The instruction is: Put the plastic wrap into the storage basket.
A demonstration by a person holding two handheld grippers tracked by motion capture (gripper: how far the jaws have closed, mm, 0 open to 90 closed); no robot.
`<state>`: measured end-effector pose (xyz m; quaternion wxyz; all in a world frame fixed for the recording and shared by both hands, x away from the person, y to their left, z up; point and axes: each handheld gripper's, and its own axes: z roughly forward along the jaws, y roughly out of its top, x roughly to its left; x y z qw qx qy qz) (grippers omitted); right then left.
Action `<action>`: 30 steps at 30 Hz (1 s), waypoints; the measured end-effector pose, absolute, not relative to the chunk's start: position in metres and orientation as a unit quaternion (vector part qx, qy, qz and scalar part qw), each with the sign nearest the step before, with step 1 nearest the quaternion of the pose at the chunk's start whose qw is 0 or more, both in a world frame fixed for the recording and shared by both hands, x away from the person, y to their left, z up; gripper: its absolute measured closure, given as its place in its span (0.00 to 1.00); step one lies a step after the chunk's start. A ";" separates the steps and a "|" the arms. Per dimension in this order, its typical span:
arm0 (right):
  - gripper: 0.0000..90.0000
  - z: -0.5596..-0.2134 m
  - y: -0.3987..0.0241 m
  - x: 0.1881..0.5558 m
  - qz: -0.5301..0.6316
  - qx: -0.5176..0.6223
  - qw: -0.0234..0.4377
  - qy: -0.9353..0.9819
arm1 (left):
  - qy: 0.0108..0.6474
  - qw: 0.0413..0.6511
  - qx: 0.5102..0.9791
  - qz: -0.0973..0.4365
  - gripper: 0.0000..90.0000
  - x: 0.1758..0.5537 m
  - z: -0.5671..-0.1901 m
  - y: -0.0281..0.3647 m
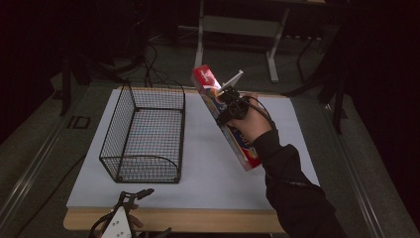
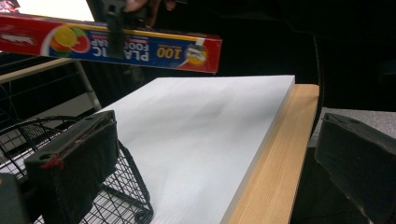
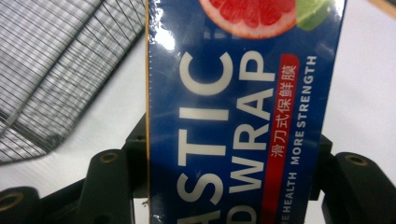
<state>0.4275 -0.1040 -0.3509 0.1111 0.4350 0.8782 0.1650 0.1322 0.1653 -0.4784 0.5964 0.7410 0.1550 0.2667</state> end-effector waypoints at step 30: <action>0.45 -0.306 0.001 0.426 0.233 0.390 0.130 0.881 | 0.153 0.598 0.740 0.267 0.00 0.130 -0.478 0.168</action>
